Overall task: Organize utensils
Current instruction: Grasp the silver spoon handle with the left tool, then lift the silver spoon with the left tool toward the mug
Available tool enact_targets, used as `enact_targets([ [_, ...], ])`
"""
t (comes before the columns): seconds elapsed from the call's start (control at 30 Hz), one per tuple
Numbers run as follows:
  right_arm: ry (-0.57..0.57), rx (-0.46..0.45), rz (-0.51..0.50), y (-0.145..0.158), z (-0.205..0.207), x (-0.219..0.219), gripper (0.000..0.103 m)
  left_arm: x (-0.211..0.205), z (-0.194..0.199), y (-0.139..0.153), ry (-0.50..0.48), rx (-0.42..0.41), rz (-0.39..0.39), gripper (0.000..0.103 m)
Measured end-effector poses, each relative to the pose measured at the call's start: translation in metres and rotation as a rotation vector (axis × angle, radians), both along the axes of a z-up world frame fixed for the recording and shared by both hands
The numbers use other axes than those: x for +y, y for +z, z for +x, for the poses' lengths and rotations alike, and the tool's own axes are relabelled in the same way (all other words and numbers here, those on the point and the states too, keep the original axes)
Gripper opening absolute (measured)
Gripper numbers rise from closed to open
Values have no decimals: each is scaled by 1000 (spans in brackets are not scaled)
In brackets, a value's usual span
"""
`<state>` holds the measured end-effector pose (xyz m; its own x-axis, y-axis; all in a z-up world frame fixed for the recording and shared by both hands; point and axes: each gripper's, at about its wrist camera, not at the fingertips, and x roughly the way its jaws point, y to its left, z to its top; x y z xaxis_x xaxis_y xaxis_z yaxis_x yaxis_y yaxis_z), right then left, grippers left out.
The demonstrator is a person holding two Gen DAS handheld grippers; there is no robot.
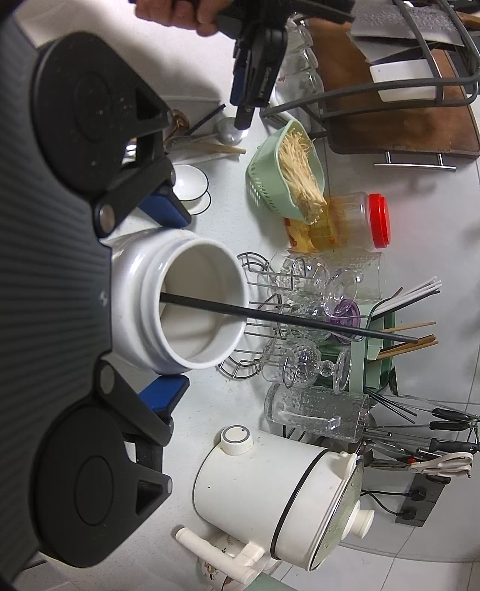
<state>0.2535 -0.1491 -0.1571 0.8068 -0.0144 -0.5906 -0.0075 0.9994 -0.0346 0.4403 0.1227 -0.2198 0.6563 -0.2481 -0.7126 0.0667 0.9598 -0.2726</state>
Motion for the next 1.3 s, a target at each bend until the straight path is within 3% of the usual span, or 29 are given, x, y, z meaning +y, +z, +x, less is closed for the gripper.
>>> enact_targets([
  [0.13, -4, 0, -3, -1, 2, 1, 89, 3, 10, -4, -21, -5, 6, 38],
  [0.43, -14, 7, -4, -1, 4, 2, 89, 6, 23, -12, -64, 9, 24, 35],
  [0.73, -19, 21, -5, -1, 7, 3, 89, 1, 29, -16, -88, 21, 44, 14],
  [0.87, -19, 21, -4, 0, 7, 3, 89, -4, 27, -16, -112, 1, 60, 11],
  [1.3, -8, 75, -6, 3, 16, 3, 89, -21, 15, 23, -104, 55, 141, 2],
])
